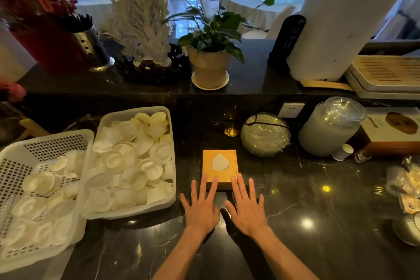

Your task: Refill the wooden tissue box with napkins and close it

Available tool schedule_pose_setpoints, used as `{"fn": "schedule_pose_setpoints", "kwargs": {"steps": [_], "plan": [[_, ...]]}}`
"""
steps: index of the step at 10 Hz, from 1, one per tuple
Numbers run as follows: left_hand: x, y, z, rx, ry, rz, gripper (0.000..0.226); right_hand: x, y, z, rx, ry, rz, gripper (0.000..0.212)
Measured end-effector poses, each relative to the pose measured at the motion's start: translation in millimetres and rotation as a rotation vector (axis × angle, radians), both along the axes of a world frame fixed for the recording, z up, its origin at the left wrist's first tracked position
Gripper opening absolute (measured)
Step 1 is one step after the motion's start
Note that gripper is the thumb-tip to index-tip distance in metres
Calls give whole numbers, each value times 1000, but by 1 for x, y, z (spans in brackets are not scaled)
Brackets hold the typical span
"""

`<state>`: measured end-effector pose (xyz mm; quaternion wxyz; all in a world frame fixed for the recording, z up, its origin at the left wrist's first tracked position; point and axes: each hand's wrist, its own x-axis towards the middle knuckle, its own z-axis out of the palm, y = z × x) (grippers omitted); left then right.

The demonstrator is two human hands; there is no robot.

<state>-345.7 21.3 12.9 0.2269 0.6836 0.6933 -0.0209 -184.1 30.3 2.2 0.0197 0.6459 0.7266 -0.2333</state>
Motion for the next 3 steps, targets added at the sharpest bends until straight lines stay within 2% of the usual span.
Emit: {"fn": "schedule_pose_setpoints", "kwargs": {"steps": [2, 3], "plan": [[4, 1, 22, -87, -56, 25, 78, -3, -1, 24, -61, 13, -15, 75], [1, -6, 28, -37, -5, -24, 71, -3, -2, 37, -71, -14, 11, 72]]}}
